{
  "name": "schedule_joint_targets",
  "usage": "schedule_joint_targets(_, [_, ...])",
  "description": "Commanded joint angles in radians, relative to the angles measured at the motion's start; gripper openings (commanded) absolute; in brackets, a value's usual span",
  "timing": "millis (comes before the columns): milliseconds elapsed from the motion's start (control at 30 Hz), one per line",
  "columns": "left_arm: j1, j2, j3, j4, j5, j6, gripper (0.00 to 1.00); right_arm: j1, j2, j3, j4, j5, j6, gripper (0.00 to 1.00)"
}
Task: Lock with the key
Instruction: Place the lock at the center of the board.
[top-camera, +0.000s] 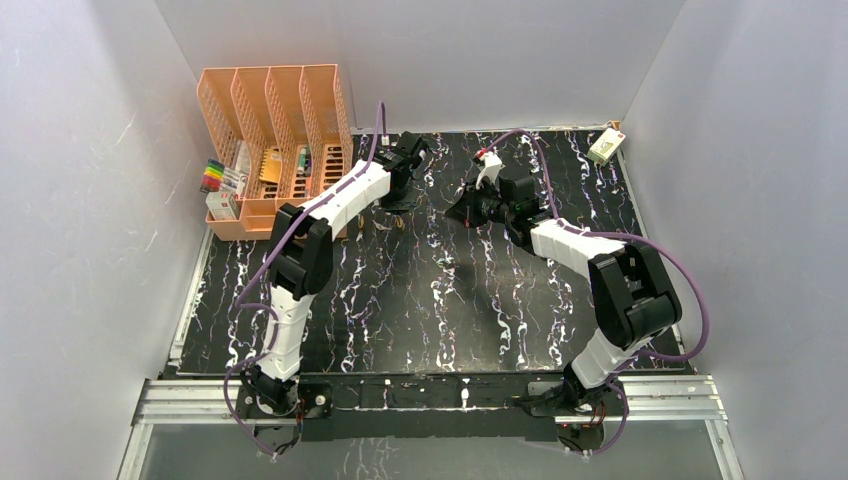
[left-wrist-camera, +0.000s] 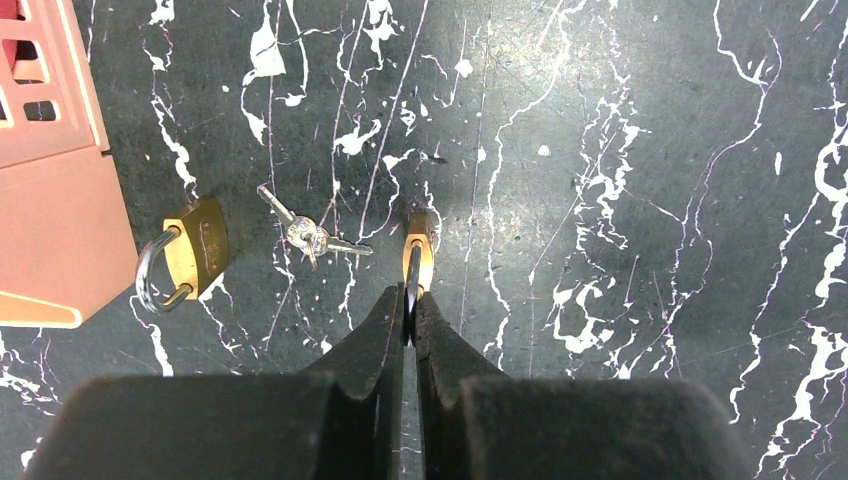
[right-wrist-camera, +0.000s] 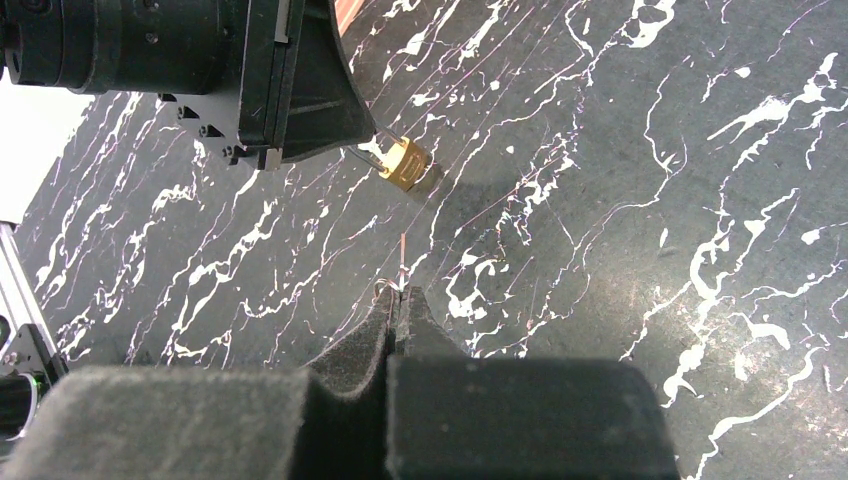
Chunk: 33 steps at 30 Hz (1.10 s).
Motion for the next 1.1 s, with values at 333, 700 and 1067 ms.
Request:
schedule_joint_targets(333, [0.008, -0.083, -0.034, -0.038, -0.002, -0.012, 0.00, 0.003, 0.012, 0.002, 0.062, -0.022, -0.004, 0.00])
schedule_joint_targets(700, [0.003, -0.108, -0.048, -0.037, 0.003, -0.015, 0.00, 0.002, 0.020, 0.002, 0.065, -0.028, -0.001, 0.00])
schedule_joint_targets(1067, [0.001, -0.089, -0.053, -0.021, 0.022, -0.015, 0.00, 0.003, 0.022, 0.003, 0.064, -0.030, -0.001, 0.00])
